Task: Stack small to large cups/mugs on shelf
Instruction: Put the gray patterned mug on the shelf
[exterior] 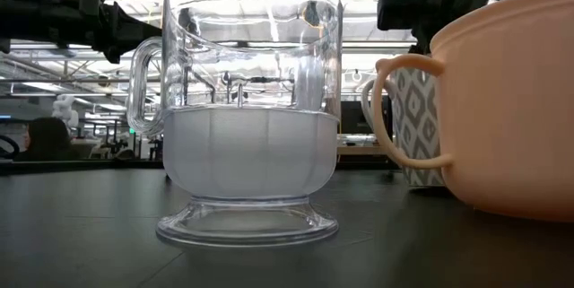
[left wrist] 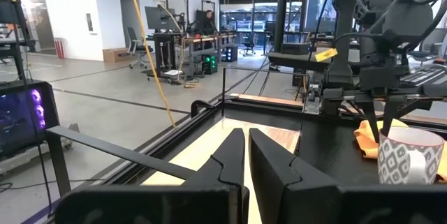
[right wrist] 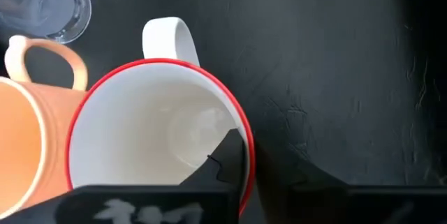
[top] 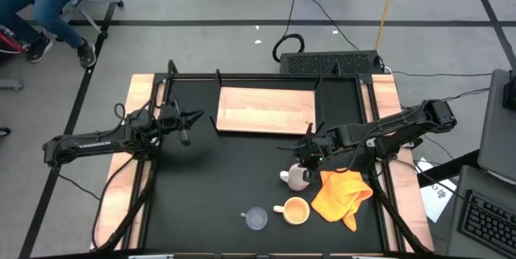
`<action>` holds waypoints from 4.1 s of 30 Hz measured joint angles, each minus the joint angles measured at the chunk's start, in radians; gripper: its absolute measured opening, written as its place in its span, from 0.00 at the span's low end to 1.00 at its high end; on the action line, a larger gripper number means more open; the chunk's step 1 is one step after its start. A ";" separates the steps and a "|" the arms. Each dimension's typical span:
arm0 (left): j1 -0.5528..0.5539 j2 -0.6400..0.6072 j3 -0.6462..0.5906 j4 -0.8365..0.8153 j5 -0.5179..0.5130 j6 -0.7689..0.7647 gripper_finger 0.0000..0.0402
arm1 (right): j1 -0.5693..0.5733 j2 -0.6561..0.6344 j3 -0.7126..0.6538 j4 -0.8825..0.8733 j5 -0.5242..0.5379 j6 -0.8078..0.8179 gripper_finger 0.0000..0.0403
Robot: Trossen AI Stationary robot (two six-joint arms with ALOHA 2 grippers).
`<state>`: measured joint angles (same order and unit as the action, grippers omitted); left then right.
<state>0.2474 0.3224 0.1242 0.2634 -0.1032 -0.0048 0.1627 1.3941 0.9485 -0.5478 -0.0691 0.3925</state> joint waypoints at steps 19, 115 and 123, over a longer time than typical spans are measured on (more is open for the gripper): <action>0.000 0.000 0.000 -0.002 0.000 -0.001 0.06 | -0.025 -0.001 0.003 0.031 -0.009 -0.292 0.02; 0.000 0.000 0.000 -0.012 0.000 0.006 0.06 | -0.496 0.438 1.008 -0.518 -0.119 -0.612 0.02; 0.000 0.000 0.000 -0.012 0.000 0.009 0.06 | -0.550 0.516 1.139 -0.609 -0.117 -0.617 0.02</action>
<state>0.2470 0.3224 0.1246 0.2510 -0.1036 0.0044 -0.3869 1.9098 2.0878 -1.1563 -0.1864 -0.2245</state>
